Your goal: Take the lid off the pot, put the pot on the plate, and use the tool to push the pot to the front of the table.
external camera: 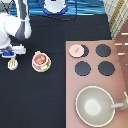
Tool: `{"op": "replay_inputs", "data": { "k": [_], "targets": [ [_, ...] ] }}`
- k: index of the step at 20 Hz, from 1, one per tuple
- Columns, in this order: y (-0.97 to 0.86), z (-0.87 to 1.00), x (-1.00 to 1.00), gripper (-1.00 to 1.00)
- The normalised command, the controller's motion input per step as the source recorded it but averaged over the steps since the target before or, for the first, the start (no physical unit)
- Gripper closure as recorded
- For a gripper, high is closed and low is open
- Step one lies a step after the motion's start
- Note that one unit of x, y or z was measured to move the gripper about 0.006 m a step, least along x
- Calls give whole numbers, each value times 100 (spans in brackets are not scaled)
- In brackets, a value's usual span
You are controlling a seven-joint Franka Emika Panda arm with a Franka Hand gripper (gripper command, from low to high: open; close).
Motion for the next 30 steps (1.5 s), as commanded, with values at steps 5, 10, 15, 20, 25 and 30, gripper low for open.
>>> {"op": "replay_inputs", "data": {
  "k": [5,10,15,20,25,30],
  "targets": [
    [-19,6,-7,100],
    [-21,3,-3,100],
    [-15,6,0,100],
    [-8,10,0,100],
    [14,44,-23,100],
    [51,63,-92,100]
  ]
}}
